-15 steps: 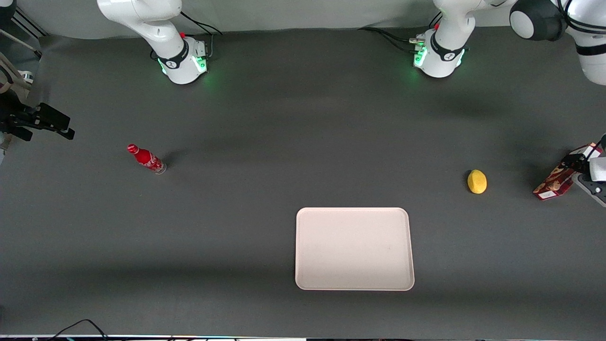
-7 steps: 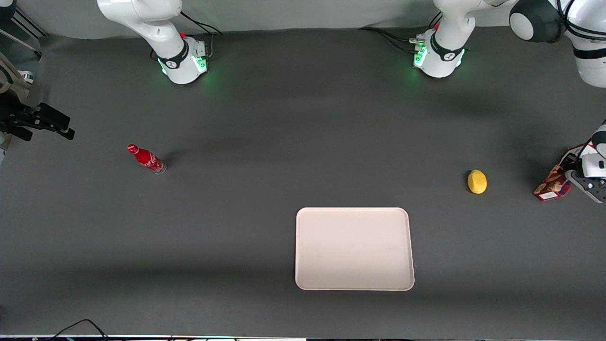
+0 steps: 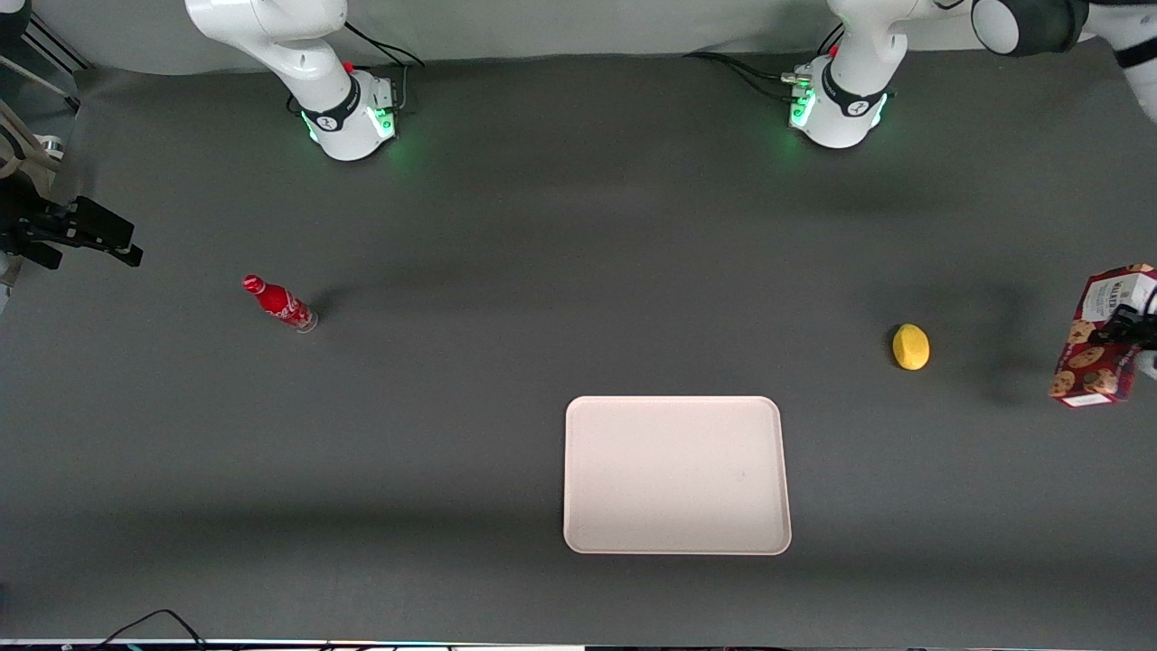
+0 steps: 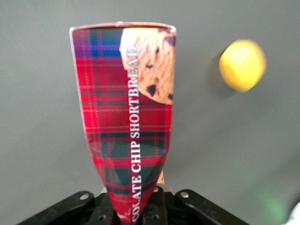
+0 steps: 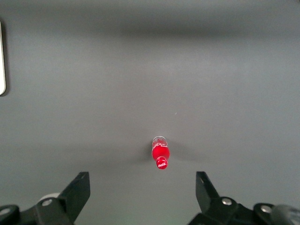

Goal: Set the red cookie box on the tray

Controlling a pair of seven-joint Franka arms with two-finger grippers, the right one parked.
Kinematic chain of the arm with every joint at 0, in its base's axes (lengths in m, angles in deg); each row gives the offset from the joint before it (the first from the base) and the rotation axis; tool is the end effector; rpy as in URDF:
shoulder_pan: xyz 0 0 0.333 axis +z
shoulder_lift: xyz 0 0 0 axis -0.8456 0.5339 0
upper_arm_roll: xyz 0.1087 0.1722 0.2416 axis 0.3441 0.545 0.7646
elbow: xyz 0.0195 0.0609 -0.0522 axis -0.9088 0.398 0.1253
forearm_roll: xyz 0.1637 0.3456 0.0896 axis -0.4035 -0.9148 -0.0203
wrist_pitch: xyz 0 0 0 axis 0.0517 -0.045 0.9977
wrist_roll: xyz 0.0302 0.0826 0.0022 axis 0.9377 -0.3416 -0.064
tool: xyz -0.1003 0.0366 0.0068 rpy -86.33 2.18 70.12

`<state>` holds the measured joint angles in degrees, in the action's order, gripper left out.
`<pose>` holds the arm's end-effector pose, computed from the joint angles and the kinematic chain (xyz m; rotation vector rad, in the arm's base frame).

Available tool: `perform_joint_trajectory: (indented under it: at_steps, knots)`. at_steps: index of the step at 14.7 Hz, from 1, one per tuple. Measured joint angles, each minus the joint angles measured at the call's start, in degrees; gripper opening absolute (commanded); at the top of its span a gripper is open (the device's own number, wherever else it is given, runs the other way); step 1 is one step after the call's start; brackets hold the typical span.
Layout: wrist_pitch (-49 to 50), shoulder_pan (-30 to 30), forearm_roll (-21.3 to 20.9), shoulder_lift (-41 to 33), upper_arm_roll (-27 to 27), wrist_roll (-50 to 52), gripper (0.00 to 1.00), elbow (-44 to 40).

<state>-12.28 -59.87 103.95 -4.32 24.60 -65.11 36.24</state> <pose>0.6020 0.2878 0.3363 2.8350 -0.8243 -0.3347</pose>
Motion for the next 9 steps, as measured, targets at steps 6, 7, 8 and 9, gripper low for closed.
perform_joint_trajectory:
  at_steps: [6, 7, 8, 9]
  knots:
    - [20.48, -3.02, -0.49, -2.13, -7.36, 33.09, 0.00, -20.09]
    - [20.98, -3.22, -0.92, -2.09, -11.26, 40.16, 0.00, -21.43]
    - [21.03, -3.44, -1.85, -2.01, -16.08, 47.14, 0.00, -22.13]
    - [20.46, -3.82, -3.81, -1.69, -22.31, 54.96, 0.00, -22.45]
